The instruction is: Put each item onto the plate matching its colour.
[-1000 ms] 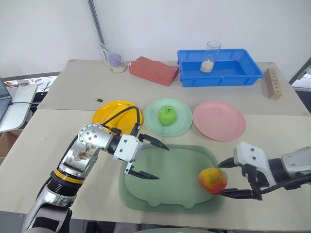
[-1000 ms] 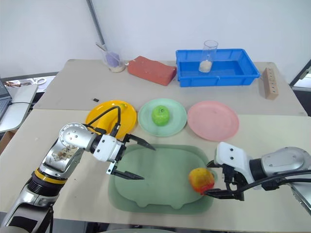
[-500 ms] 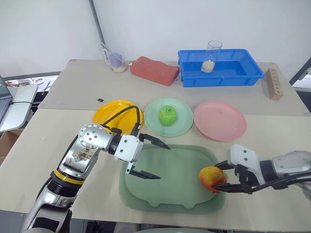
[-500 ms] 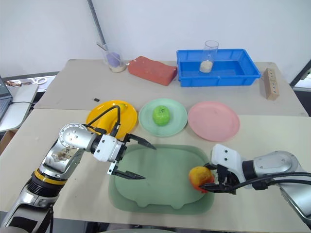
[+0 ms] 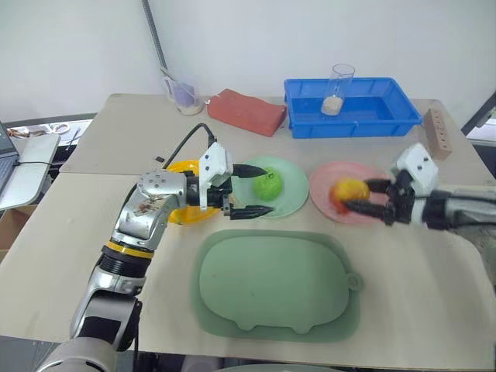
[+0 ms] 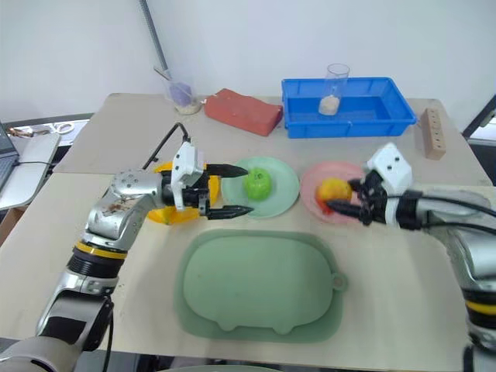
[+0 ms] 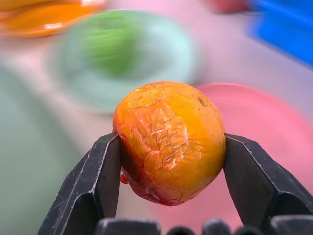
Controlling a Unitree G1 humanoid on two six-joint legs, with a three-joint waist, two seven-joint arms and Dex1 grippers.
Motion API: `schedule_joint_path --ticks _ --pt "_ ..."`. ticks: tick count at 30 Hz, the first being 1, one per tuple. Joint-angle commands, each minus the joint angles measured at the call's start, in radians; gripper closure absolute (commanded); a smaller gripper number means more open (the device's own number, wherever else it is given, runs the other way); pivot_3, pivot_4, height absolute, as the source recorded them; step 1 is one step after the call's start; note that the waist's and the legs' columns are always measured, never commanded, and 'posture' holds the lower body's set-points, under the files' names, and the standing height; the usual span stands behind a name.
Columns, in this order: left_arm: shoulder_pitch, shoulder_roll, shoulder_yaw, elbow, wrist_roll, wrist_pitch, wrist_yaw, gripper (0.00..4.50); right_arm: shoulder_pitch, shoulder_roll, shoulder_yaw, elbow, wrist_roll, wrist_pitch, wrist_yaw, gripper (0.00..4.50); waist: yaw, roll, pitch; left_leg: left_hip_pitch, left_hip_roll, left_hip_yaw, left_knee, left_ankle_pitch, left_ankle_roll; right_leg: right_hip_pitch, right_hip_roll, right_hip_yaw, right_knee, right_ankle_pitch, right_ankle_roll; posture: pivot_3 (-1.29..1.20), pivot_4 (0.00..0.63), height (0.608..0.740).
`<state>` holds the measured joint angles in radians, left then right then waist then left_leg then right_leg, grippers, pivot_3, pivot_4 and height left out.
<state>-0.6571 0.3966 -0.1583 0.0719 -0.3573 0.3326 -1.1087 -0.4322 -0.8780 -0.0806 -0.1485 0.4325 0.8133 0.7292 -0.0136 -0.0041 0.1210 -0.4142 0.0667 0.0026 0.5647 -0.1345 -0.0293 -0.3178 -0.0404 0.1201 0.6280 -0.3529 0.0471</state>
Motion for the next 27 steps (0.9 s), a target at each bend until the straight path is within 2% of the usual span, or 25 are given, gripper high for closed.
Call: schedule_joint_path --ticks 1,4,6,8,14,17,21,24,27 --pt "-0.027 -0.027 0.013 -0.014 -0.010 -0.002 0.032 0.00 -0.089 0.036 0.048 0.119 -0.079 -0.041 -0.039 1.76 0.000 0.001 0.000 0.000 0.000 0.000 0.000 0.000 0.000 0.000 0.000 0.000 0.000 0.000 0.000 0.00 0.150 0.740" --pt "-0.022 -0.045 -0.001 -0.027 -0.006 -0.005 0.037 0.00 -0.150 0.071 0.086 0.250 -0.138 -0.099 -0.043 1.76 0.000 0.002 -0.001 0.000 0.000 0.000 0.000 0.000 0.000 0.000 0.000 0.000 0.001 0.000 0.000 0.00 0.150 0.740" --pt "-0.012 -0.046 -0.007 -0.044 -0.007 -0.003 0.033 0.00 -0.183 0.088 0.092 0.317 -0.160 -0.115 -0.042 0.74 0.001 0.003 -0.001 0.000 0.000 0.000 0.001 0.000 0.000 0.001 0.000 0.000 0.001 0.000 0.000 0.00 0.150 0.740" --pt "-0.002 -0.035 -0.010 -0.053 0.000 -0.011 0.028 0.00 -0.198 0.090 0.090 0.340 -0.169 -0.122 -0.028 0.08 0.003 0.004 -0.002 0.000 0.000 0.000 0.001 0.000 0.000 0.001 0.000 0.000 0.001 0.000 0.000 0.00 0.150 0.740" --pt "0.006 0.003 0.042 -0.058 -0.025 0.023 0.051 0.00 -0.151 0.054 0.024 0.259 -0.137 -0.094 0.016 0.03 0.003 0.004 -0.002 0.000 0.000 0.000 0.001 0.000 0.000 0.001 0.000 0.000 0.001 0.000 0.000 0.00 0.150 0.740" --pt "-0.008 0.030 0.153 -0.028 -0.062 0.100 0.145 0.00 -0.106 0.079 -0.110 0.151 -0.071 -0.063 -0.035 0.03 0.001 0.004 -0.002 0.000 0.000 0.000 0.001 0.000 0.000 0.001 0.000 0.000 0.001 0.000 0.000 0.00 0.150 0.740" --pt "-0.051 0.060 0.326 0.116 0.000 0.068 0.411 0.00 -0.049 0.139 -0.275 0.067 -0.034 -0.073 -0.155 0.03 -0.003 0.003 -0.001 0.001 0.000 -0.001 0.001 0.000 0.000 0.001 0.001 0.000 0.002 0.000 0.000 0.00 0.150 0.740" --pt "-0.060 0.128 0.450 0.306 0.076 -0.038 0.628 0.00 0.013 0.168 -0.326 0.100 -0.131 -0.213 -0.276 0.03 -0.003 0.003 -0.002 0.002 0.000 -0.002 0.001 0.000 0.000 0.002 0.001 0.000 0.002 0.000 0.000 0.00 0.150 0.740" --pt "-0.019 0.183 0.524 0.434 0.116 -0.138 0.751 0.00 0.066 0.185 -0.345 0.190 -0.219 -0.378 -0.369 0.03 -0.002 0.004 -0.003 0.003 0.000 -0.001 -0.002 0.000 0.000 0.001 0.001 0.001 0.001 0.000 0.000 0.00 0.150 0.740"
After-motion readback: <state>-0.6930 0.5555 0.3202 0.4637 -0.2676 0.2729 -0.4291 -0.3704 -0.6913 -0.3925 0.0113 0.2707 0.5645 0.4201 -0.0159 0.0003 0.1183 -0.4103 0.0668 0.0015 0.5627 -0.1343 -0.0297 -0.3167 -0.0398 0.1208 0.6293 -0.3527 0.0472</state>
